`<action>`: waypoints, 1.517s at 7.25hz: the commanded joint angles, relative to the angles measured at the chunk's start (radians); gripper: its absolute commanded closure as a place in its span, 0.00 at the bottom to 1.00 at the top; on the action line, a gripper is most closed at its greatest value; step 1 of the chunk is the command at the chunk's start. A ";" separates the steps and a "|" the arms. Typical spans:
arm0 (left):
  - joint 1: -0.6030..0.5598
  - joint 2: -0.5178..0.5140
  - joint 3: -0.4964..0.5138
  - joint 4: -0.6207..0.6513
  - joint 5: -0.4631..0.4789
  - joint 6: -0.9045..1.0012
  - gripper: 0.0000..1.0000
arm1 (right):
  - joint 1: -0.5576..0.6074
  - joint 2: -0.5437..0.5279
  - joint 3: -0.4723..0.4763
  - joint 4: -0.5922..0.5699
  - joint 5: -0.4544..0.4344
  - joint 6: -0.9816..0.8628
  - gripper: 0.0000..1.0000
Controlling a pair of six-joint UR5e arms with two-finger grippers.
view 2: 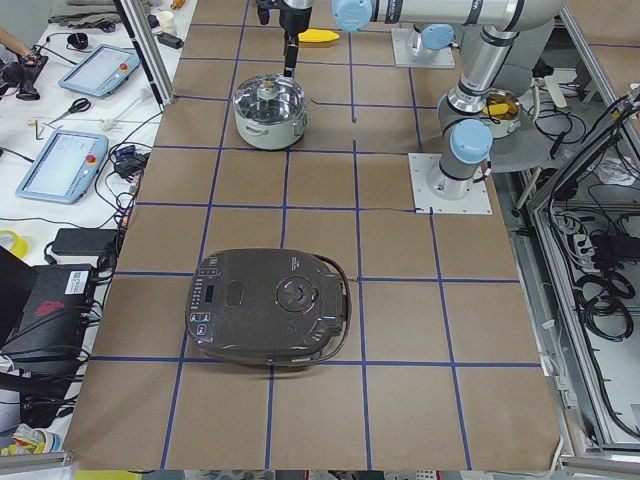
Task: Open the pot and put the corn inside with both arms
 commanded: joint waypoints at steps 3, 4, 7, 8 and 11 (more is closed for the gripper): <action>-0.002 0.001 -0.008 0.007 0.000 0.000 0.00 | -0.001 0.000 0.003 0.011 0.000 0.000 0.00; -0.002 0.001 -0.008 0.011 -0.002 0.000 0.00 | -0.001 0.006 0.003 0.010 0.005 0.000 0.00; -0.002 -0.002 -0.016 0.011 0.000 0.000 0.00 | -0.002 0.010 0.003 0.004 0.000 -0.001 0.00; -0.002 0.003 -0.017 -0.011 0.001 0.001 0.00 | -0.004 0.018 0.004 0.008 0.000 -0.002 0.00; -0.003 -0.029 -0.001 -0.019 0.000 0.001 0.00 | -0.011 0.023 0.003 -0.016 -0.003 0.003 0.00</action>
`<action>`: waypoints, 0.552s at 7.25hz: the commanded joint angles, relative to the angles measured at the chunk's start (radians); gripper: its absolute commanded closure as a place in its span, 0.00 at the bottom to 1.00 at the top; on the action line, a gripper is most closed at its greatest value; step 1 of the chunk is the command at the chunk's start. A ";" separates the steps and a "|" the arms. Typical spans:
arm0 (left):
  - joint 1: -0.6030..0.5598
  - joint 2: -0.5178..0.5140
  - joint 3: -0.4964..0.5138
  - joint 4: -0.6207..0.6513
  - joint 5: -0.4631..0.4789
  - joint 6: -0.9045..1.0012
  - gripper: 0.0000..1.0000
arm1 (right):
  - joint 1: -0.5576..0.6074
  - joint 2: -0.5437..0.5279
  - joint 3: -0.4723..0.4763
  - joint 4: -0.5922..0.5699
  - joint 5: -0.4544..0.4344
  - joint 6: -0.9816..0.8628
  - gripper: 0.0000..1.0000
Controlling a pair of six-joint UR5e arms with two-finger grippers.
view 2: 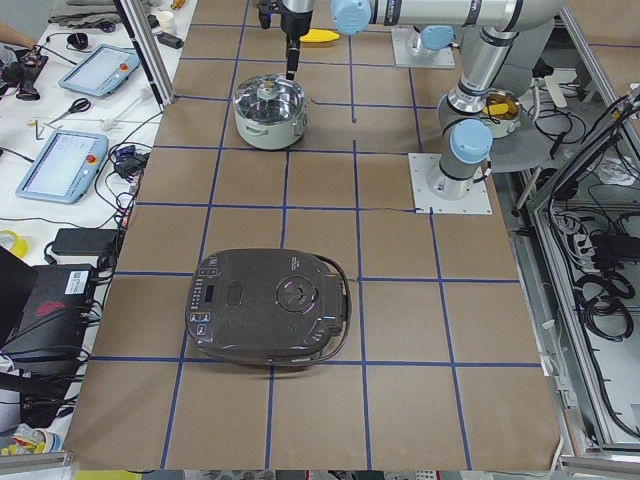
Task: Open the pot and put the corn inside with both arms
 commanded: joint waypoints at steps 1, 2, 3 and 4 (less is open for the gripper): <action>-0.012 -0.046 0.021 -0.005 -0.001 -0.056 0.00 | -0.006 0.009 0.000 -0.040 -0.003 0.005 0.00; -0.035 -0.078 0.027 0.009 -0.004 -0.130 0.00 | -0.027 0.033 0.003 -0.054 0.000 0.026 0.00; -0.047 -0.126 0.058 0.044 -0.020 -0.149 0.00 | -0.093 0.052 0.006 -0.054 0.014 -0.003 0.00; -0.065 -0.182 0.092 0.056 -0.049 -0.182 0.00 | -0.122 0.053 0.055 -0.066 0.016 -0.044 0.00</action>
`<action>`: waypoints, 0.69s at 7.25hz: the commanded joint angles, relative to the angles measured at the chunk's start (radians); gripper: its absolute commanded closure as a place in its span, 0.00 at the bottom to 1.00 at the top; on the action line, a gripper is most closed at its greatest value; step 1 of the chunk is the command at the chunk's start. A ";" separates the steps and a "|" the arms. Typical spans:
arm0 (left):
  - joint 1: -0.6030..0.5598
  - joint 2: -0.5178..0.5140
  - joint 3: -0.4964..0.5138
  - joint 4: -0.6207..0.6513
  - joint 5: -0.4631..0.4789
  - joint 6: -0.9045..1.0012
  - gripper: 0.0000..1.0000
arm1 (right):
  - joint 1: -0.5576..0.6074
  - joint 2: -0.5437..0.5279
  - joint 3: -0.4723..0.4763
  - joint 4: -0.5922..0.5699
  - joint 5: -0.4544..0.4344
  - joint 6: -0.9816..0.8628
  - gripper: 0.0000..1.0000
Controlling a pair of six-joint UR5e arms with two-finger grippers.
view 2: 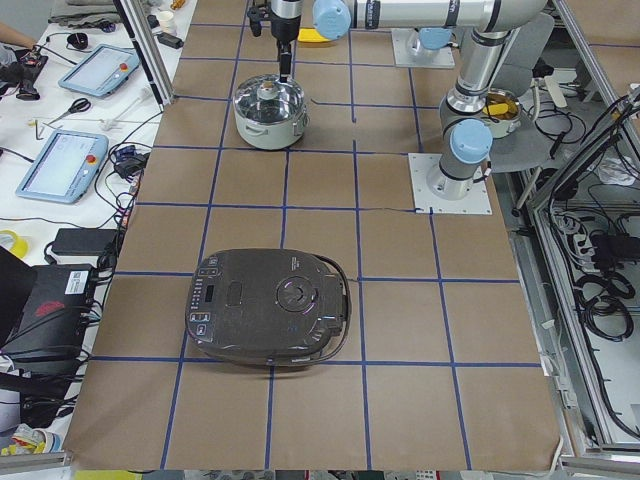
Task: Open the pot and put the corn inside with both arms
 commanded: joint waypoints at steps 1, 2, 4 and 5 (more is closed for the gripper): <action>-0.057 -0.121 0.046 0.064 -0.027 -0.070 0.00 | -0.071 0.013 0.111 -0.136 -0.009 -0.115 0.00; -0.089 -0.165 0.052 0.095 -0.015 -0.067 0.00 | -0.117 0.019 0.207 -0.245 -0.005 -0.183 0.00; -0.112 -0.253 0.051 0.194 -0.016 -0.050 0.00 | -0.180 0.033 0.345 -0.437 0.007 -0.359 0.00; -0.117 -0.274 0.039 0.199 -0.016 -0.050 0.00 | -0.180 0.068 0.395 -0.540 0.003 -0.369 0.00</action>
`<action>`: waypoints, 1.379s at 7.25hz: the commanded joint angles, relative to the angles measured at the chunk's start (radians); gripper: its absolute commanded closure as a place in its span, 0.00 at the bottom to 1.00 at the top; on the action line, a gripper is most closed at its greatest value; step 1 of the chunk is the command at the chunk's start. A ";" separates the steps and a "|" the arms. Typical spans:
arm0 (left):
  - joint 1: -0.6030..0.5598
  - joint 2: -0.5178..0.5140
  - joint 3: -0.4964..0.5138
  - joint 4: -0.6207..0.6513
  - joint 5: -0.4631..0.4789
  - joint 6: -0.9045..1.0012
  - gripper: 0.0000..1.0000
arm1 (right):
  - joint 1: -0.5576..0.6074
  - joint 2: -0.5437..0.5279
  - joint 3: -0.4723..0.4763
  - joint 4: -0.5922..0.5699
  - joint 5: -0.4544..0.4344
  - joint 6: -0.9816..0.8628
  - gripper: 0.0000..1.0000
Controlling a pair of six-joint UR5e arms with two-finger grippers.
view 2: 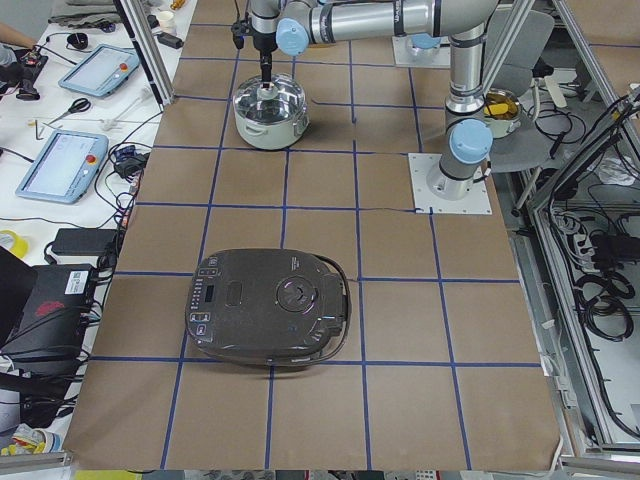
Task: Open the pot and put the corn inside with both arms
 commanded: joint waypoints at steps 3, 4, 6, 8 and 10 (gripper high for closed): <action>-0.018 -0.043 -0.005 0.033 0.032 0.005 0.02 | -0.016 0.080 0.144 -0.192 -0.013 -0.185 0.00; -0.018 -0.037 -0.008 0.030 0.052 0.005 0.06 | -0.018 0.119 0.149 -0.244 -0.018 -0.187 0.00; -0.018 -0.037 -0.015 0.032 0.052 0.040 0.42 | -0.024 0.151 0.147 -0.250 -0.042 -0.182 0.00; -0.018 -0.017 -0.015 0.029 0.050 0.046 0.72 | -0.025 0.194 0.149 -0.307 -0.047 -0.175 0.00; -0.016 -0.006 -0.008 0.024 0.043 0.046 0.87 | -0.025 0.203 0.151 -0.304 -0.047 -0.171 0.18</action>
